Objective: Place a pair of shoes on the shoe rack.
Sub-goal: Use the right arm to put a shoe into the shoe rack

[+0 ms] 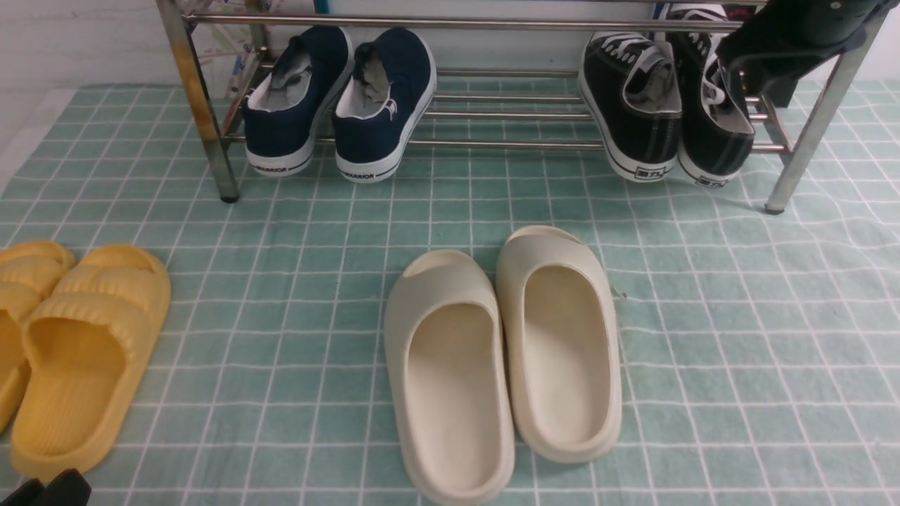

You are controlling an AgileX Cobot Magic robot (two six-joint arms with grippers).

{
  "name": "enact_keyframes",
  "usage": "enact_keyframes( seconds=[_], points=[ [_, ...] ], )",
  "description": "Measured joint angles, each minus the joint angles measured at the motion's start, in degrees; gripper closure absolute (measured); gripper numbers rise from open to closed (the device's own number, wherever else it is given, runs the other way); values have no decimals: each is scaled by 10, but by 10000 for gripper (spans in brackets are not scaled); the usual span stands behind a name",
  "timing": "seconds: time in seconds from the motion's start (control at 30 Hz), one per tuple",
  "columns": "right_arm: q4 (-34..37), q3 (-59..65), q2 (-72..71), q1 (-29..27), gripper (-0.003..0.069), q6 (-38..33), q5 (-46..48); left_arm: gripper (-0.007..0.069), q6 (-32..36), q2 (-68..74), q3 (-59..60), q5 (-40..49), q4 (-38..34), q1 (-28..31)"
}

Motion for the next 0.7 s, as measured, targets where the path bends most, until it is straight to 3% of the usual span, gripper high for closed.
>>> enact_keyframes(
  seconds=[0.13, 0.27, 0.5, 0.7],
  points=[
    [11, 32, -28, 0, 496, 0, 1, 384, 0, 0, 0, 0, 0, 0],
    [25, 75, -33, 0, 601, 0, 0, 384, 0, 0, 0, 0, 0, 0],
    [31, 161, -4, 0, 659, 4, -23, 384, 0, 0, 0, 0, 0, 0],
    [5, 179, 72, 0, 659, 73, -155, 384, 0, 0, 0, 0, 0, 0]
  ],
)
